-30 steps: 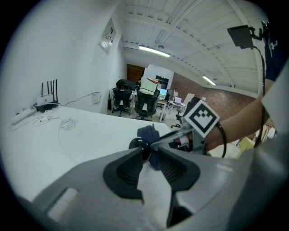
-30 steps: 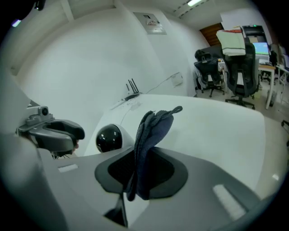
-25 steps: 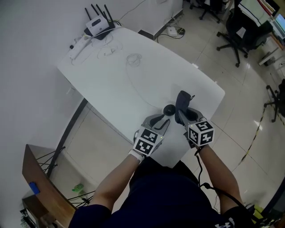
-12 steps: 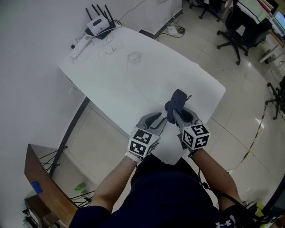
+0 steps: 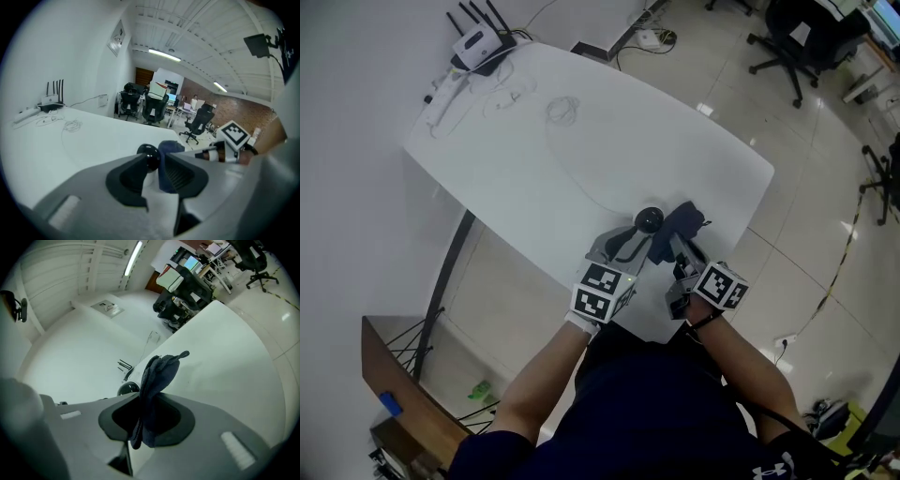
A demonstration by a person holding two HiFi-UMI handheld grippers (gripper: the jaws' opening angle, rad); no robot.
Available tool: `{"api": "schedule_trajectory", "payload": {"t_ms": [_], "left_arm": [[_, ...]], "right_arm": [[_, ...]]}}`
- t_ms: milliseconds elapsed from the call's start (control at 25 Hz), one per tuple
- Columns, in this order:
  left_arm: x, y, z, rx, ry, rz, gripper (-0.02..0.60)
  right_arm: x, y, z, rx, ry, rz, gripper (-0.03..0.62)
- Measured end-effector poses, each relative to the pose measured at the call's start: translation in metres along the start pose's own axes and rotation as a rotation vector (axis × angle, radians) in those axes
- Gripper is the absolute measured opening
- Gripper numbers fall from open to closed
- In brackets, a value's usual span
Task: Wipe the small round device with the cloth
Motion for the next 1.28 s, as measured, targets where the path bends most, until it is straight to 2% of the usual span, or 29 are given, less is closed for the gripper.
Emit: {"api": "schedule_trajectory", "payload": {"t_ms": [120, 280, 360, 480, 560, 640, 720, 840, 920, 1080, 1280], "left_arm": [[0.0, -0.004, 0.006, -0.008, 0.013, -0.002, 0.123], [0.0, -0.004, 0.007, -0.019, 0.021, -0.003, 0.123], [-0.002, -0.003, 0.007, -0.018, 0.024, -0.004, 0.123], [-0.005, 0.003, 0.006, -0.013, 0.023, 0.006, 0.123], [-0.008, 0.008, 0.003, 0.009, -0.003, 0.022, 0.123], [-0.009, 0.014, 0.002, 0.028, -0.032, 0.036, 0.123], [-0.007, 0.019, 0.003, 0.038, -0.06, 0.047, 0.127], [0.0, 0.023, 0.006, 0.035, -0.093, 0.062, 0.127], [0.004, 0.022, 0.009, 0.036, -0.121, 0.065, 0.127], [0.007, 0.017, 0.013, 0.024, -0.148, 0.055, 0.127], [0.004, 0.008, 0.014, 0.014, -0.159, 0.02, 0.127]], "right_arm": [[-0.007, -0.005, 0.016, -0.066, -0.002, -0.044, 0.08], [-0.015, -0.011, 0.034, -0.221, 0.099, -0.132, 0.08], [-0.015, -0.014, 0.035, -0.248, 0.131, -0.162, 0.08], [-0.009, -0.011, 0.027, -0.225, 0.168, -0.154, 0.08], [0.006, -0.004, 0.01, -0.197, 0.256, -0.108, 0.08], [0.02, 0.003, -0.013, -0.156, 0.395, -0.066, 0.08], [0.03, 0.008, -0.04, -0.102, 0.578, -0.048, 0.08], [0.031, 0.011, -0.077, -0.015, 0.83, -0.069, 0.08], [0.03, 0.011, -0.091, 0.02, 0.934, -0.097, 0.08], [0.025, 0.003, -0.1, 0.04, 1.058, -0.155, 0.08], [0.017, -0.007, -0.096, 0.067, 1.119, -0.262, 0.08]]}}
Point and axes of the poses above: the fingertips, and each gripper's own axes: y backward along the fingers, z to its right, x out of its top, the point moved 5 cm from there along y, backward along the fingers, and after that the axes turned 6 degrees about -y, right-handed, at the moved point
